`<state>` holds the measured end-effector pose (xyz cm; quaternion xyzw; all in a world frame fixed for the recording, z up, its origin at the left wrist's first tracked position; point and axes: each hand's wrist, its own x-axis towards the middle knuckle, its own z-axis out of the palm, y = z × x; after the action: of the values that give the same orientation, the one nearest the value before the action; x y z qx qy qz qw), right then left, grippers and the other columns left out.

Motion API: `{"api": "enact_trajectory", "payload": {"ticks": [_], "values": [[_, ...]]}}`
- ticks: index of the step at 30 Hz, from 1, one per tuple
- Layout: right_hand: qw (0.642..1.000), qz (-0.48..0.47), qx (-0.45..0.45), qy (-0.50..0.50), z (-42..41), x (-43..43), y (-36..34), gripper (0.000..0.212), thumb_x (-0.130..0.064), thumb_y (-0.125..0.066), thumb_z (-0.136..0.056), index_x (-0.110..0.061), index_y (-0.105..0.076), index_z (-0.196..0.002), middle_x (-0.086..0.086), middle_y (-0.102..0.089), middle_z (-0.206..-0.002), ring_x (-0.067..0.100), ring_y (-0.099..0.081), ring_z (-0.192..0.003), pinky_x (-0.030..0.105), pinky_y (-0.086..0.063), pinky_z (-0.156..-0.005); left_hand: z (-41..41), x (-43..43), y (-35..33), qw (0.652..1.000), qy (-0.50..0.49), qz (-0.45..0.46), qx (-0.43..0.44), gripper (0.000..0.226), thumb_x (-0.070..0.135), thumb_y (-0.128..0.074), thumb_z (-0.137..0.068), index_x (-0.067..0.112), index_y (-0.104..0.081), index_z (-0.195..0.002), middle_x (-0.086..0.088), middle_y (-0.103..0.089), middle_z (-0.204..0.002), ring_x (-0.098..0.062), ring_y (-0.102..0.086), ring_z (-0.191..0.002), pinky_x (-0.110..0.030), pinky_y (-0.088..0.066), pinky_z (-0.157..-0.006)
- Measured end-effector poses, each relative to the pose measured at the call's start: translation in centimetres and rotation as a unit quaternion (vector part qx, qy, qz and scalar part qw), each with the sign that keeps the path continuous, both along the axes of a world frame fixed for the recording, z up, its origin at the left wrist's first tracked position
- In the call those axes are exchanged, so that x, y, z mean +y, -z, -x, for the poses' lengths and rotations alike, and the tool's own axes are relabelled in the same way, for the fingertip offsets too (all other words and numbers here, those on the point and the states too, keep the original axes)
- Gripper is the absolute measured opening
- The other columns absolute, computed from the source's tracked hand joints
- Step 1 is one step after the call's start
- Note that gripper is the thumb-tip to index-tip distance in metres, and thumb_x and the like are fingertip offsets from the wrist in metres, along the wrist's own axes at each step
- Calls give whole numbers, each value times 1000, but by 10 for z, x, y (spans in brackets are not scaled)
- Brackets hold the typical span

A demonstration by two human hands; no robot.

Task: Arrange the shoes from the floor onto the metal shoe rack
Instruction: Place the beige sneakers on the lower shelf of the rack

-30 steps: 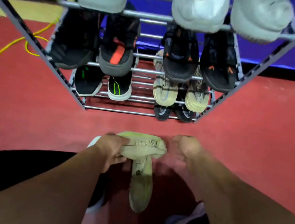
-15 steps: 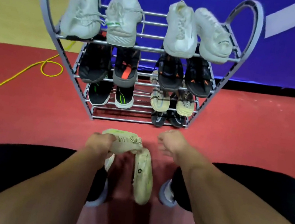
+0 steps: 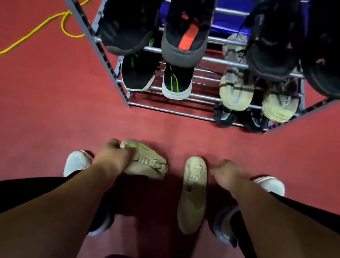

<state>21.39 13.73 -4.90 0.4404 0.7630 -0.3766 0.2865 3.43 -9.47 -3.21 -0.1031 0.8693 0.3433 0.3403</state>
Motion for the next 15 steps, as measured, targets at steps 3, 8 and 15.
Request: {"api": "enact_trajectory", "payload": {"ticks": [3,8,15], "values": [[1000,10,1,-22,17,0,38,31,-16,-58,-96,-25,-63,-125,-2,-58,-103,19,-54,-94,22,-37,-77,19,-5,22,999,-36,10,5,32,38,-69,-79,18,-63,-103,-7,-72,-94,-28,-67,-82,-38,-56,-84],[993,13,-47,-105,46,-5,109,72,-27,-60,-91,-29,-34,-158,7,-34,-163,26,-42,-144,31,-36,-117,34,-23,42,988,-151,-43,2,19,23,-72,-89,11,-65,-102,-4,-62,-70,-14,-58,-50,-20,-40,-33],[968,-89,-55,-229,48,-1,121,64,-42,-64,-80,-26,-51,-141,8,-41,-154,33,-47,-135,41,-42,-112,22,-36,69,921,-327,-189,-92,44,4,-74,-84,2,-55,-124,-23,-69,-115,-21,-73,-74,-29,-57,-52]]}}
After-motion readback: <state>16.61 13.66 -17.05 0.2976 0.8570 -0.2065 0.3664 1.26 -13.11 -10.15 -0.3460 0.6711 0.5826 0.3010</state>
